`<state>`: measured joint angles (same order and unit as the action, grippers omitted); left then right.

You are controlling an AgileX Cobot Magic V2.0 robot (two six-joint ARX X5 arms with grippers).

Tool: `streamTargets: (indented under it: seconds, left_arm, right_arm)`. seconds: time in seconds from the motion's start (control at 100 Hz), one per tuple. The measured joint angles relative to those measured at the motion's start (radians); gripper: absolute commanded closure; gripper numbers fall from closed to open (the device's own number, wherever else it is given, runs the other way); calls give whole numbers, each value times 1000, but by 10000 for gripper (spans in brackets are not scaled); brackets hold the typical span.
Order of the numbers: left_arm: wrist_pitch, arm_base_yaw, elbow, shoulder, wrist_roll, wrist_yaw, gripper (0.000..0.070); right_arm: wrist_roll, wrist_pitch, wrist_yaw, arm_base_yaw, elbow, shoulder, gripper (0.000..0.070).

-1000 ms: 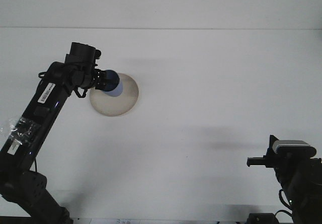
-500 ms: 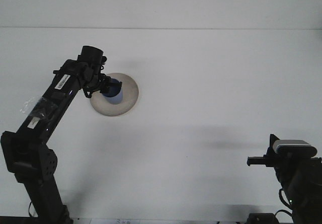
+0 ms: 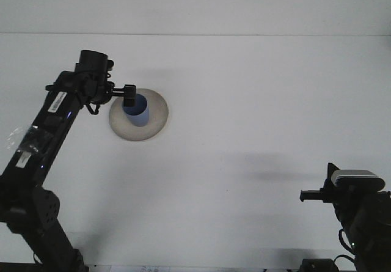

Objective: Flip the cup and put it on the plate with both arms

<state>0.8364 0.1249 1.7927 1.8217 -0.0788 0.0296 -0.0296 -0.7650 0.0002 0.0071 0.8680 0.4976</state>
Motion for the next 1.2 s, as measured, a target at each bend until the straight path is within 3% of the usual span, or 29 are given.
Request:
streamTargets:
  seconds: [0.32, 0.64, 0.81, 0.86, 1.0, 1.2]
  left_arm:
    - [-92, -23, -124, -383, -22, 0, 0]
    - [-340, -14, -705, -925, -40, 0, 0]
    - [-349, -6, -1016, -1215, -61, 0, 0]
    - [-332, -6, -1079, -1294, -66, 0, 155]
    - [-317, -6, -1147, -1484, -111, 0, 700]
    - [-316, -6, -1136, -1601, -120, 0, 690]
  right_arm:
    - [0, 8, 0, 0, 0, 0, 700]
    - [0, 9, 0, 0, 0, 0, 700]
    - [0, 9, 0, 0, 0, 0, 700]
    - [0, 9, 0, 0, 0, 0, 700]
    - [0, 10, 0, 0, 0, 0, 700]
    - [0, 14, 0, 0, 0, 0, 700]
